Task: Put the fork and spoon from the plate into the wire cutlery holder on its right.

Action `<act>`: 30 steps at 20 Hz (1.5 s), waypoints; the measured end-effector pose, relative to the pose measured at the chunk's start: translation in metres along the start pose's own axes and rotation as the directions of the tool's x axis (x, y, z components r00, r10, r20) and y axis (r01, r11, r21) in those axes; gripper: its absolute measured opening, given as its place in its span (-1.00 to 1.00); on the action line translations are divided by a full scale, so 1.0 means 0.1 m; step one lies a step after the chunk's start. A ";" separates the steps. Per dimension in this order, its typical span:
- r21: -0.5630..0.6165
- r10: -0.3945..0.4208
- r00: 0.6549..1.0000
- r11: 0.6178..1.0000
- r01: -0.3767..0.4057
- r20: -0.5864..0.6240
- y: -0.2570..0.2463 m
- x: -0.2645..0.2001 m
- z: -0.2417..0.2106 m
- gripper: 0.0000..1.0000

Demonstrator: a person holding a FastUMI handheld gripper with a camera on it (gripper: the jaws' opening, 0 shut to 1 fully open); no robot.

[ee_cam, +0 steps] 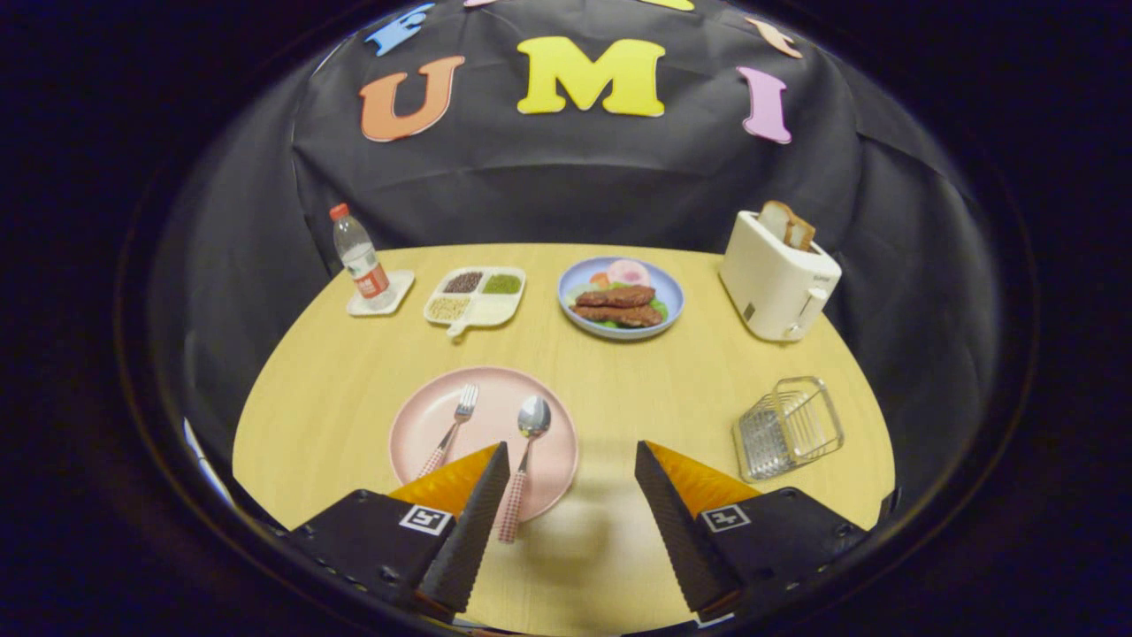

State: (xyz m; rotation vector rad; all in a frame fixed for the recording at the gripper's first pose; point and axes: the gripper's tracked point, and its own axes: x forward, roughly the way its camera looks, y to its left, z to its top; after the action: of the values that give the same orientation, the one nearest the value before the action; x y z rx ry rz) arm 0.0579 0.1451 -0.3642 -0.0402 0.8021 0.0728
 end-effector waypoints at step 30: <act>0.122 -0.021 0.975 0.991 0.050 -0.222 0.40 0.41 -0.29 -0.96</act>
State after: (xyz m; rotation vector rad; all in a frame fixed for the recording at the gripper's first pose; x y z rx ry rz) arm 0.0627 0.1851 -0.4142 0.0591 1.0264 -0.0173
